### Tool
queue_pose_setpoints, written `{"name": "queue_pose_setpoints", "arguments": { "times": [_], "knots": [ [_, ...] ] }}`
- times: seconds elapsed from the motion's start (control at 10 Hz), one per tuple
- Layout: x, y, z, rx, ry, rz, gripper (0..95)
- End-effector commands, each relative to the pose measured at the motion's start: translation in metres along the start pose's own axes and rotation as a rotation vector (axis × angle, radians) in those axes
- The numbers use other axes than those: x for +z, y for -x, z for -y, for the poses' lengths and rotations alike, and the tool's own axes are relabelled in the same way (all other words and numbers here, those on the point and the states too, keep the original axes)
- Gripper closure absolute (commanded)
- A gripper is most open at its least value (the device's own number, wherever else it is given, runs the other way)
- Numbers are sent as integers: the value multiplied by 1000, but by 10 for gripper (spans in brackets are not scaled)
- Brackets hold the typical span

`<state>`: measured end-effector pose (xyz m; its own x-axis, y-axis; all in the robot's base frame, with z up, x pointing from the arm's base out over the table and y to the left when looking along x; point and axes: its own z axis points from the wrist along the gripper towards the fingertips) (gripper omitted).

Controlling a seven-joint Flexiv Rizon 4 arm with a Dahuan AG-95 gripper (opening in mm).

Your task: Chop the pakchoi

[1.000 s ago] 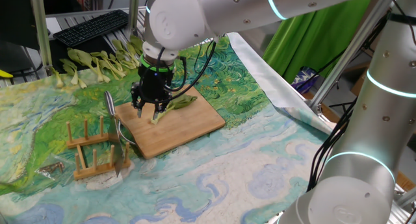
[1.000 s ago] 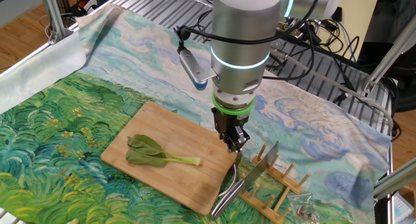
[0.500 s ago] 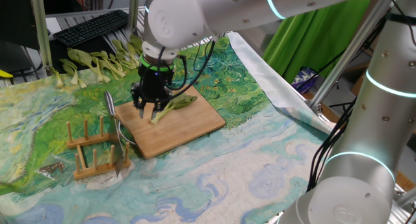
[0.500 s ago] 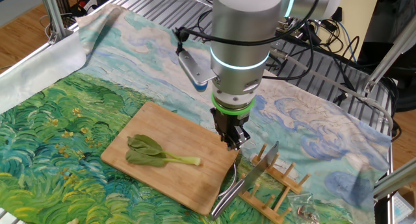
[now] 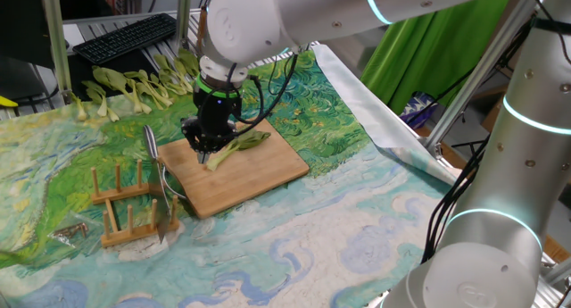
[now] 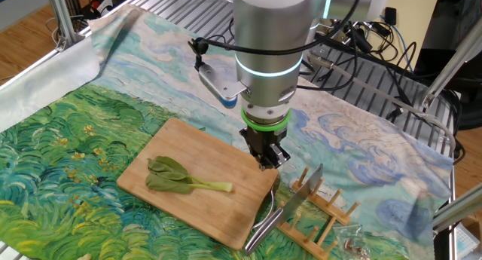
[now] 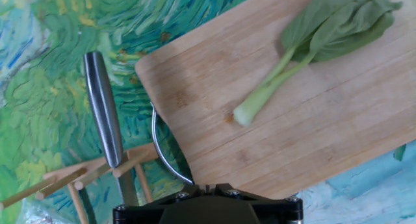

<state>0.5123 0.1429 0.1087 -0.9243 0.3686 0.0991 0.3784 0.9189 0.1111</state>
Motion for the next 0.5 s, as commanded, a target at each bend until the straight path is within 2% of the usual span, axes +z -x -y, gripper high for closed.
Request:
{"name": "queue_pose_setpoints", "arguments": {
  "times": [0.1,0.2,0.3,0.5],
  "knots": [
    [1,1,-2,13,4,-4,950],
    [1,1,-2,25,12,-5,950],
    [1,0,-4,32,11,-4,760],
    [0,-6,-15,53,10,-4,760]
  ]
}}
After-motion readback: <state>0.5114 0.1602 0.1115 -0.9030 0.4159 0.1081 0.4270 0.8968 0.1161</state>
